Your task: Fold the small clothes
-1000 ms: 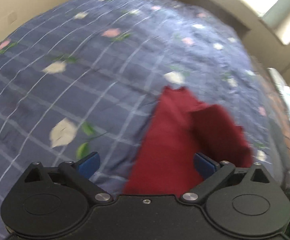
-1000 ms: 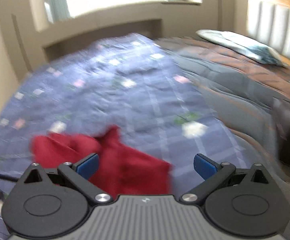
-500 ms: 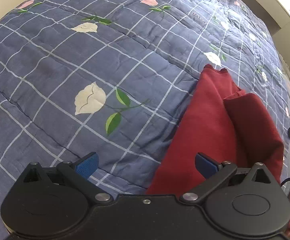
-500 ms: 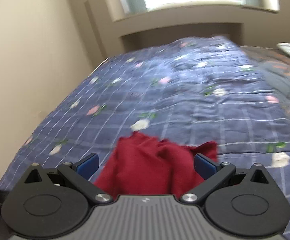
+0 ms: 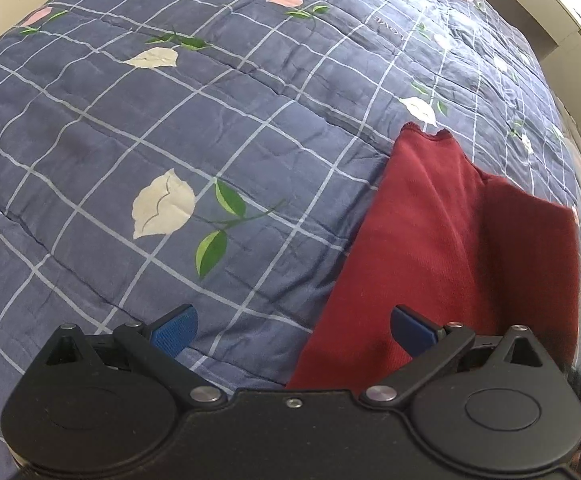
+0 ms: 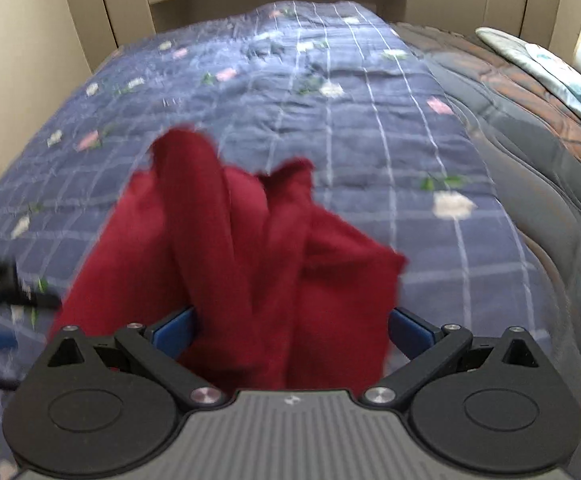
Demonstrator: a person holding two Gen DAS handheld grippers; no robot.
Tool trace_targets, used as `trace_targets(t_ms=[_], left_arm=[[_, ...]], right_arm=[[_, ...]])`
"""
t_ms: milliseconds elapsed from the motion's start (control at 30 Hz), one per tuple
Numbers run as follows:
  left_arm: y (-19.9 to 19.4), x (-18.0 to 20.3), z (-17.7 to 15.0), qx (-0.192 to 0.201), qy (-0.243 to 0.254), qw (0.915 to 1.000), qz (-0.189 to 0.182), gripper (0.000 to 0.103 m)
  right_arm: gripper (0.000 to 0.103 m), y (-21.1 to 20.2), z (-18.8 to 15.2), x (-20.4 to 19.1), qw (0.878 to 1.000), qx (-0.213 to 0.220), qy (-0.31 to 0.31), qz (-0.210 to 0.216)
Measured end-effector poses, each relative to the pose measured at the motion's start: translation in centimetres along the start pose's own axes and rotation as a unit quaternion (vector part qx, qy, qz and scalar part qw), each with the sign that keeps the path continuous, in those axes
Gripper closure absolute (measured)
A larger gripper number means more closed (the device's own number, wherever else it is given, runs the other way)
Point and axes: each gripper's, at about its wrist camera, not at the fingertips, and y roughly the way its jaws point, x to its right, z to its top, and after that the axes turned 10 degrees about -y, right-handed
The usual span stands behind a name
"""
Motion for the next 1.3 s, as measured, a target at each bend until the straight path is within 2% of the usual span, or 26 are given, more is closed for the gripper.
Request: trace_targets(t_ms=[100,200,300,600,667,800,900,1000,1067,1100,1133,1167,1300], left_arm=[[0.1,0.1,0.1,0.001,0.002,1.0,0.0,0.001],[0.2,0.3,0.2,0.002,0.004,1.0,0.0,0.001],[0.3,0.5,0.2,0.003,0.01,0.9999,0.001,0.001],[0.2,0.8,-0.3,-0.001,0.03,0.9995,0.005,0.001],[0.1,0.7,-0.5,-0.001,0.031,0.9995,0.005,0.001],[-0.1,0.5,-0.7,0.001,0.03,0.9996,0.005,0.001],[-0.3,0.4,-0.7,0.004,0.028,0.9996,0.003,0.001],[-0.3,0.4,-0.7,0.01,0.027,0.9996,-0.001,0.001],[-0.2,0.5,-0.5,0.014,0.03,0.9995,0.001,0.001],[-0.1,0.6,-0.4,0.015,0.031,0.9994,0.005,0.001],[0.0,0.7,-0.2,0.017,0.031,0.9993,0.007,0.001],[0.0,0.8,0.0,0.019,0.031,0.9993,0.008,0.001],[-0.2,1.6,0.6,0.032,0.032,0.999,0.004,0.001]], right_arm=[[0.0,-1.5,-2.0,0.5,1.0,-0.01,0.002,-0.009],[0.0,-2.9,-2.7,1.1,1.0,0.008,0.017,-0.006],[0.0,-2.5,-1.9,1.9,0.999,0.031,0.041,0.016],[0.002,1.4,1.7,3.8,0.987,0.058,0.128,0.081],[0.014,2.0,1.9,3.7,0.987,0.056,0.13,0.081],[0.022,2.8,1.9,3.5,0.985,0.053,0.141,0.084],[0.034,3.3,1.7,3.5,0.984,0.047,0.148,0.083],[0.052,3.7,1.3,3.6,0.982,0.037,0.167,0.081],[0.07,3.7,1.1,3.7,0.98,0.037,0.176,0.082],[0.075,3.6,1.0,3.7,0.98,0.038,0.178,0.08],[0.087,3.4,1.0,3.7,0.98,0.04,0.177,0.076],[0.093,3.1,0.9,3.8,0.981,0.046,0.175,0.075],[0.096,1.3,0.8,4.3,0.979,0.077,0.171,0.084]])
